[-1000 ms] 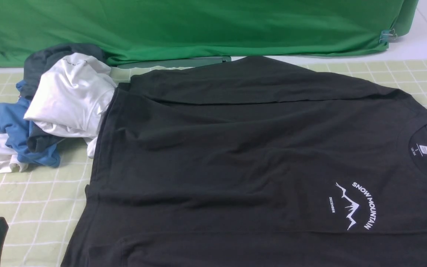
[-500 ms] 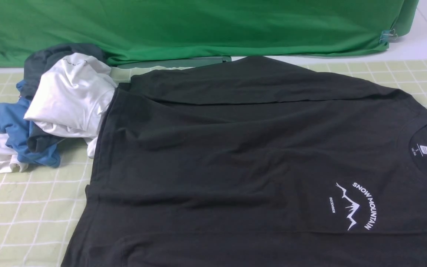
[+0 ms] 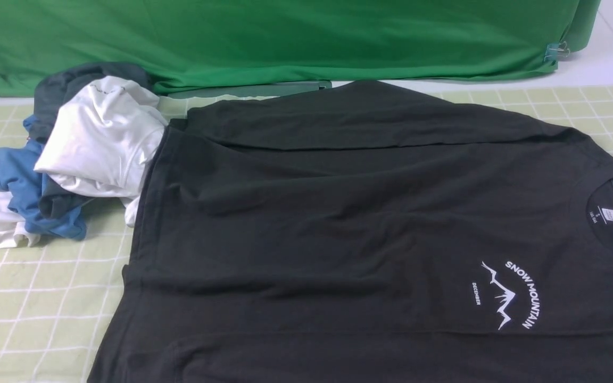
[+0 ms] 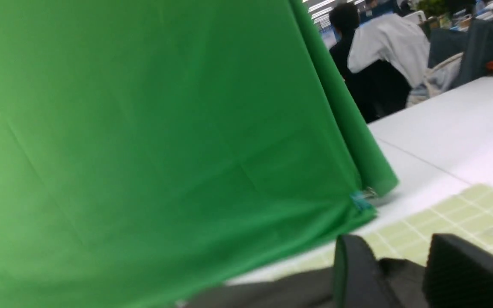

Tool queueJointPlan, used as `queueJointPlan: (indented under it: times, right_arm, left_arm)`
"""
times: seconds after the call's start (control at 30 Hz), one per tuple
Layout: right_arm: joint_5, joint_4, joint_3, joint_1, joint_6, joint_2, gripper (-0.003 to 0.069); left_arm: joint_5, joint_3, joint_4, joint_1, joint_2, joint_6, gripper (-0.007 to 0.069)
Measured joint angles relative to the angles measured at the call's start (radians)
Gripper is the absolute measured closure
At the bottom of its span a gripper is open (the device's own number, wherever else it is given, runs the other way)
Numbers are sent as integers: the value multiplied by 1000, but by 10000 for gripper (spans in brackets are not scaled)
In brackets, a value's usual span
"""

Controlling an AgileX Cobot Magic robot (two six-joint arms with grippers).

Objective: Fold a long-sleeved shirt over a green coffee tablecloth.
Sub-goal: 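Grasp the left edge of the dark T-shirt lying flat on the table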

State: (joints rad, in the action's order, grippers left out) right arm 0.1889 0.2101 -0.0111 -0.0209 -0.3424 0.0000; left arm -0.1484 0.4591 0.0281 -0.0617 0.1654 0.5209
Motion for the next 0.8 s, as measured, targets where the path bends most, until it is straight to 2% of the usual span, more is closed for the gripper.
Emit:
queueJointPlan:
  times: [0.1, 0.17, 0.23, 0.37, 0.43, 0.5, 0.57, 0.63, 0.73, 0.8]
  right_arm:
    - [13, 0, 0, 0, -36, 0, 419]
    - [19, 0, 0, 0, -50, 0, 419]
    - [22, 0, 1, 3, -105, 0, 419]
    - [-138, 1, 71, 41, -109, 0, 424]
    - [-327, 2, 205, 109, -8, 19, 479]
    - [-392, 2, 256, 138, 42, 41, 519]
    - [-523, 3, 375, 216, 147, 136, 626]
    - [-557, 3, 423, 252, 168, 191, 641]
    - [-630, 4, 527, 351, 206, 365, 659]
    - [-639, 7, 545, 381, 224, 414, 659]
  left_arm:
    - [-323, 174, 54, 0, 208, -233, 607]
    - [-398, 203, 80, 0, 269, -284, 607]
    - [-549, 234, 150, 0, 427, -400, 607]
    - [-656, 209, 220, 0, 615, -513, 607]
    - [-673, 157, 272, 0, 745, -590, 613]
    - [-673, 141, 294, 3, 794, -617, 617]
    - [-666, 123, 310, 39, 878, -652, 622]
    - [-656, 123, 299, 81, 908, -646, 622]
    - [-632, 123, 170, 217, 985, -492, 622]
    - [-629, 123, 107, 253, 1010, -432, 622]
